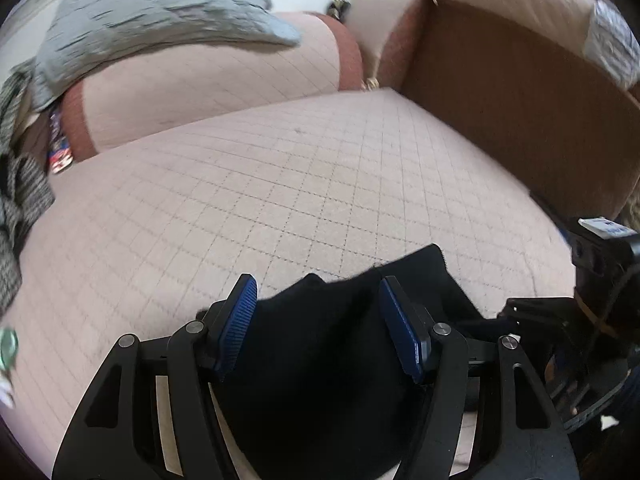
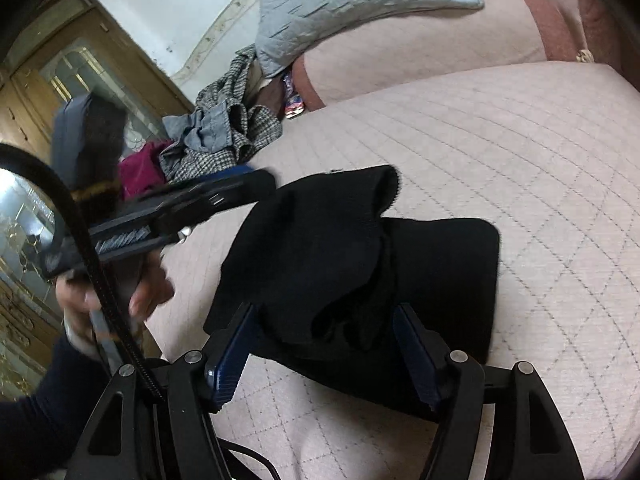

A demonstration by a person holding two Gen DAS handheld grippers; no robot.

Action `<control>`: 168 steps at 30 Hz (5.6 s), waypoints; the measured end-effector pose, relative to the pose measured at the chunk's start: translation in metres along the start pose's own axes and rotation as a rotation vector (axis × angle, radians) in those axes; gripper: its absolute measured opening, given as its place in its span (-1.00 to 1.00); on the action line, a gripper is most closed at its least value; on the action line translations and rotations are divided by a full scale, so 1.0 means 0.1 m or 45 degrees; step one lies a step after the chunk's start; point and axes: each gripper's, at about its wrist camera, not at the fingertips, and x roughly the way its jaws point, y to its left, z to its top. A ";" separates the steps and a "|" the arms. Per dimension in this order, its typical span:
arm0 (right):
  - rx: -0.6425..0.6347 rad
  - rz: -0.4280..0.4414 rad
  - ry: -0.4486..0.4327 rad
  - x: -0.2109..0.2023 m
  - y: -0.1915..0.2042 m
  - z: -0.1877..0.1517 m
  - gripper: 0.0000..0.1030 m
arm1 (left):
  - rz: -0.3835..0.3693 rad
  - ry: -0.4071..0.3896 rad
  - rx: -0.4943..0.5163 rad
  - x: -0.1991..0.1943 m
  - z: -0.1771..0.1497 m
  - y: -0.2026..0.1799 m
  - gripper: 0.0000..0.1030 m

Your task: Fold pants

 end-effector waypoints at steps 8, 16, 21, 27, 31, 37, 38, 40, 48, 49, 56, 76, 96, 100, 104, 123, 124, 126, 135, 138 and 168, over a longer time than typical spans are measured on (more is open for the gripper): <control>-0.020 -0.002 -0.021 0.03 0.01 -0.06 0.31 | -0.133 0.165 0.127 0.34 0.17 -0.12 0.24; 0.000 0.031 -0.032 -0.03 -0.11 -0.11 0.31 | -0.274 0.247 0.238 0.53 0.24 -0.24 0.24; -0.002 0.035 -0.044 -0.02 -0.11 -0.10 0.31 | -0.291 0.294 0.281 0.63 0.22 -0.27 0.24; 0.057 0.044 -0.055 0.02 -0.15 -0.09 -0.04 | -0.297 0.327 0.270 0.72 0.16 -0.27 0.23; 0.046 0.017 -0.065 0.01 -0.13 -0.08 -0.31 | -0.238 0.304 0.266 0.73 0.11 -0.30 -0.02; 0.109 0.125 -0.101 -0.12 -0.17 -0.05 -0.68 | -0.207 0.127 0.276 0.41 0.07 -0.35 -0.51; 0.105 0.138 -0.110 -0.16 -0.15 -0.04 -0.69 | -0.206 0.090 0.266 0.33 0.08 -0.35 -0.52; 0.069 0.146 -0.129 -0.24 -0.08 -0.01 -0.72 | -0.203 0.025 0.240 0.18 0.12 -0.34 -0.56; -0.002 0.129 -0.234 -0.76 0.03 0.10 -0.74 | -0.233 -0.078 0.238 -0.06 0.35 -0.56 -0.57; -0.001 0.114 -0.239 -0.79 0.04 0.09 -0.74 | -0.242 -0.074 0.236 -0.02 0.37 -0.62 -0.57; 0.092 -0.032 -0.181 -0.84 -0.26 -0.08 -0.74 | -0.226 0.069 0.201 0.56 0.30 -0.93 -0.57; 0.196 -0.176 -0.114 -0.89 -0.48 -0.13 -0.38 | -0.209 -0.045 -0.074 0.10 0.35 -0.43 0.00; -0.011 -0.197 -0.032 -0.56 -0.25 0.00 -0.76 | -0.136 -0.004 -0.162 0.14 0.03 -0.24 0.00; -0.002 -0.163 -0.006 -0.72 -0.25 -0.08 -0.76 | -0.120 -0.043 -0.209 0.04 -0.03 -0.13 0.00; 0.040 -0.230 0.057 -0.58 -0.38 -0.20 -0.76 | -0.051 -0.038 -0.234 0.03 -0.13 -0.04 0.00; 0.019 -0.374 -0.086 -0.33 -0.50 0.46 -0.03 | 0.069 -0.046 -0.318 0.07 -0.31 0.15 0.00; 0.030 -0.328 -0.076 -0.27 -0.54 0.50 -0.04 | 0.076 -0.044 -0.324 0.11 -0.29 0.16 0.00; 0.050 -0.274 -0.081 -0.24 -0.58 0.55 -0.47 | 0.105 -0.036 -0.326 0.17 -0.27 0.17 0.00; 0.127 -0.368 -0.004 -0.25 -0.77 0.39 -0.89 | 0.156 -0.014 -0.370 0.40 -0.35 0.15 0.02; 0.122 -0.441 0.019 -0.22 -0.80 0.36 -0.91 | 0.169 -0.011 -0.403 0.45 -0.37 0.17 0.03; -0.084 -0.393 0.006 0.15 -0.42 0.54 -0.18 | 0.219 -0.017 -0.404 0.49 -0.37 0.09 0.11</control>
